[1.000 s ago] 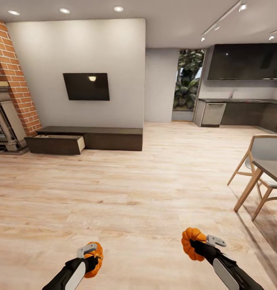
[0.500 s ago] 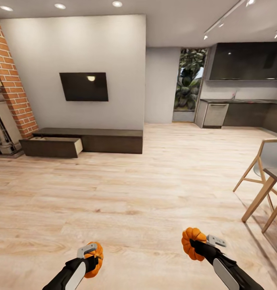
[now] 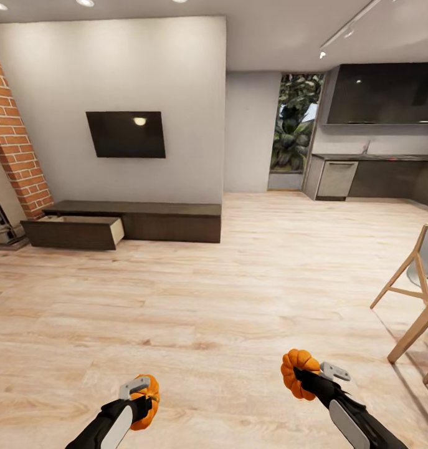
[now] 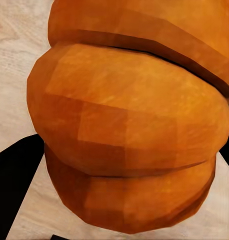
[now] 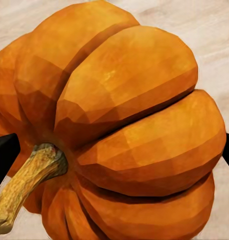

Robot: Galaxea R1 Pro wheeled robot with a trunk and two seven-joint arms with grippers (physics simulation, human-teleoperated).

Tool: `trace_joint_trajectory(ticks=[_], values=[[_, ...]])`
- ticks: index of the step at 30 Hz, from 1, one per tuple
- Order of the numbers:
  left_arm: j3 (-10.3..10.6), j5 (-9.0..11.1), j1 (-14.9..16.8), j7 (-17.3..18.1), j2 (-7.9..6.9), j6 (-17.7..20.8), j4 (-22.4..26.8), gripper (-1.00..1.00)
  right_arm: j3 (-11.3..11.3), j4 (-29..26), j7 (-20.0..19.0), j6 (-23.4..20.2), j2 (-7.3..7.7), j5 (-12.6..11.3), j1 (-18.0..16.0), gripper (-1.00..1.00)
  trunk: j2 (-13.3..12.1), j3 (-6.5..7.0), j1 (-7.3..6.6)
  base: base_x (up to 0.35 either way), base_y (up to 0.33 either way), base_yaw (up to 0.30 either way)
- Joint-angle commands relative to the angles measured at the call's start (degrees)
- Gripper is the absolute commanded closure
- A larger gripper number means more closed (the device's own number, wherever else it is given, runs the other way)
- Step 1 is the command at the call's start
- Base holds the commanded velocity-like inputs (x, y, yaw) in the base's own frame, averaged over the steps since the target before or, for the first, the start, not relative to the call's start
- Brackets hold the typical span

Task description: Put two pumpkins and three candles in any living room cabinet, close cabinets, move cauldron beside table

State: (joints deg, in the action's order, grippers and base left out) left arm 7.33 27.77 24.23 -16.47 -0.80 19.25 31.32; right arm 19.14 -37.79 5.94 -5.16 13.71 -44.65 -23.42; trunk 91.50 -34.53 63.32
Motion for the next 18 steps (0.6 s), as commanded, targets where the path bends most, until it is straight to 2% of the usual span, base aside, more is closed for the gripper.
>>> trace_joint_trajectory(ticks=[1, 7, 18], values=[[0.49, 0.45, 0.03, -0.66, -0.08, 0.2, 0.15, 1.0, 0.37, -0.18, 0.56, -0.1, 0.09, -0.43, -0.05, 1.0, 0.03, -0.06, 0.03, 0.338, 0.0, 0.0], [0.49, 0.45, 0.03, -0.66, -0.06, 0.18, 0.15, 1.0, 0.37, -0.18, 0.49, -0.11, 0.08, -0.44, -0.05, 1.0, 0.03, -0.07, 0.03, 0.339, 0.0, -0.029], [1.15, 0.45, 0.03, -0.66, -0.08, 0.17, 0.15, 1.0, 0.37, -0.17, 0.48, 0.32, 0.13, -0.43, -0.05, 1.0, 0.03, -0.31, 0.03, 0.338, 0.0, -0.246]])
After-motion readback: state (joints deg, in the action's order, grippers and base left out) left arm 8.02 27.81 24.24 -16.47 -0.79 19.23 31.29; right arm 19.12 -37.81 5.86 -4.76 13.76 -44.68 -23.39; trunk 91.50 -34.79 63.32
